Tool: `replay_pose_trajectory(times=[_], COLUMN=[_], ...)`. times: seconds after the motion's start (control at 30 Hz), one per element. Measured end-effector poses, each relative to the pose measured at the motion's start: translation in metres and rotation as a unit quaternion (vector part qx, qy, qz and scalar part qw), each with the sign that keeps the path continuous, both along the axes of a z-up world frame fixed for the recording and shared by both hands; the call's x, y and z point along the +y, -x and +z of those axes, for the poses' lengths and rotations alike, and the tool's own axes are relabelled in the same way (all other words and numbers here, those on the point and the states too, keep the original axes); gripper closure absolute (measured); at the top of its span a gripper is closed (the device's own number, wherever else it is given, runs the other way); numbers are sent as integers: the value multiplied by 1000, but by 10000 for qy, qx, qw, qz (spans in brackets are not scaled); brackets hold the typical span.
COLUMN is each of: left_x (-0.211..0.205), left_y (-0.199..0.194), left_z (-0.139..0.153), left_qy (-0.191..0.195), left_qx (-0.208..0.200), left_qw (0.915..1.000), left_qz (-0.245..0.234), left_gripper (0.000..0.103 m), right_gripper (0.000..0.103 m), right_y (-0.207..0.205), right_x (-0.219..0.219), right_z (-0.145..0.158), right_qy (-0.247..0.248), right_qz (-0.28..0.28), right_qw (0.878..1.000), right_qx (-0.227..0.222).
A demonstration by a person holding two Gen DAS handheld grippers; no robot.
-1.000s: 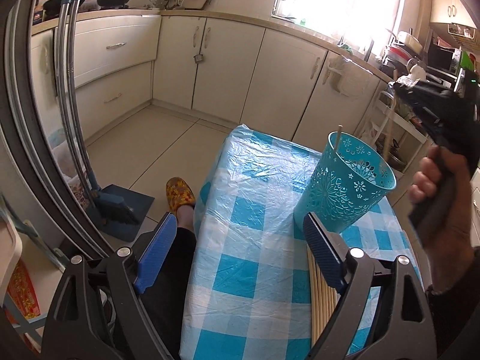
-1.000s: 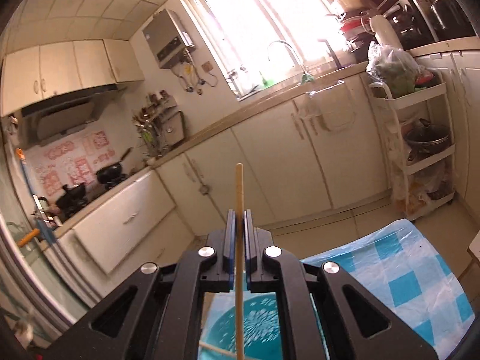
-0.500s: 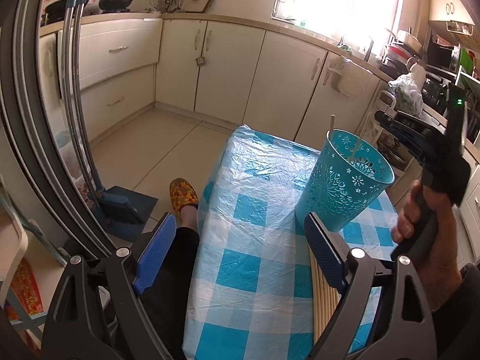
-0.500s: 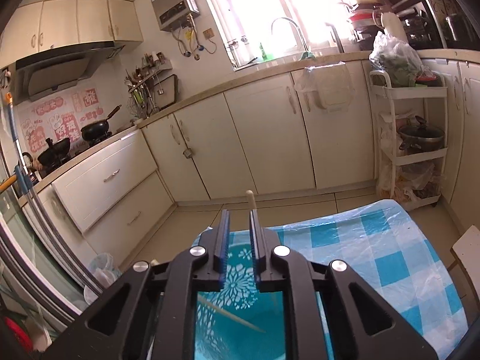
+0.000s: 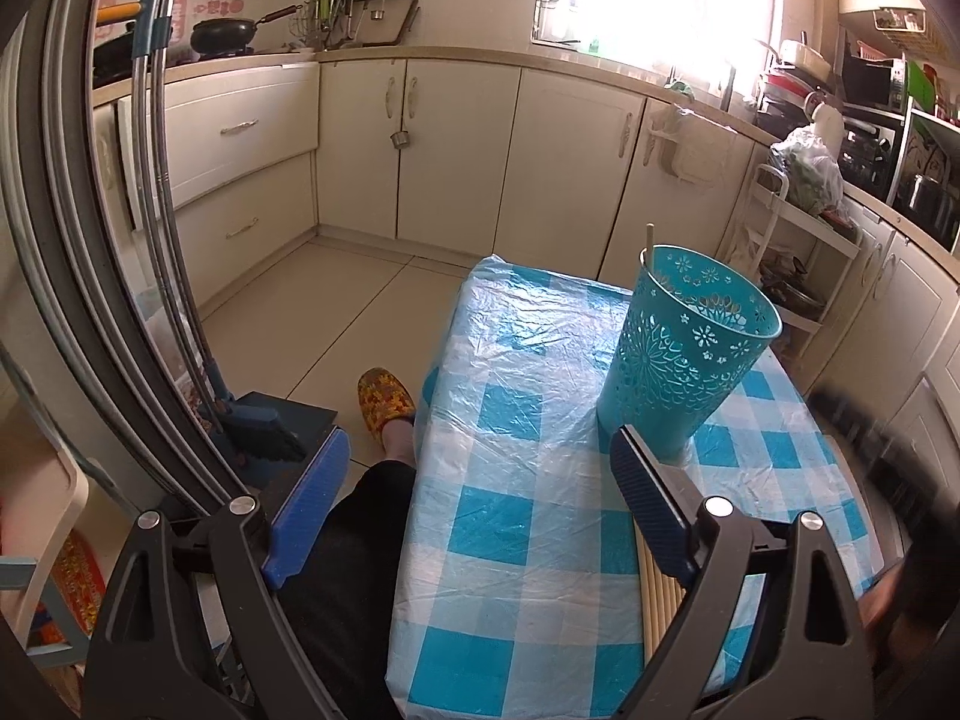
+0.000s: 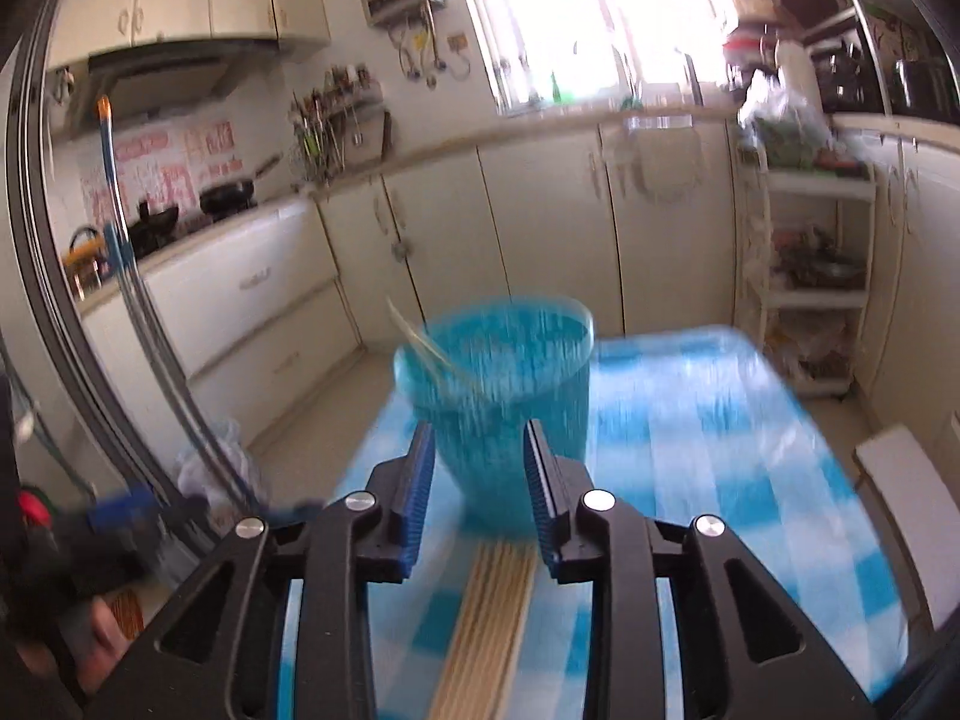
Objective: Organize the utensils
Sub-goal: 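Bring both grippers back down to the chopstick bundle beside the basket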
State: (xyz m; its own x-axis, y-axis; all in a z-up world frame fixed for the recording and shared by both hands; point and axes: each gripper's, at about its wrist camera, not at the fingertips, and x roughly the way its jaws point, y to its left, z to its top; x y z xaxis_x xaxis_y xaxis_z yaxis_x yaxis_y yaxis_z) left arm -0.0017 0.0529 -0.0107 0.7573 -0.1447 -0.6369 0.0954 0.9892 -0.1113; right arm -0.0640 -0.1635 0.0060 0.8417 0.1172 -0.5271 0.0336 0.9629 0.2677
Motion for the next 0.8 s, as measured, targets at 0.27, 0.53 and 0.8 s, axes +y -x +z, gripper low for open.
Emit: replay_pose_trajectory(times=[0.27,0.53,0.8], left_x=[6,12,3], left_y=[10,11,7], left_z=[-7,-20,-29], left_qy=[-92,-162,-236], left_qx=[137,342,532], left_qw=[9999,9993,9982], left_qz=[-46,-5,-123], left_gripper=[17,17,16], right_gripper=[79,79,83], right_y=[-25,-41,-60], right_x=[-5,2,3], right_z=[-82,-104,-110], right_qy=[-156,33,277], right_qz=[-1,-20,-90], right_qw=[9893,9857,9833], right_qx=[1452,1686,1795])
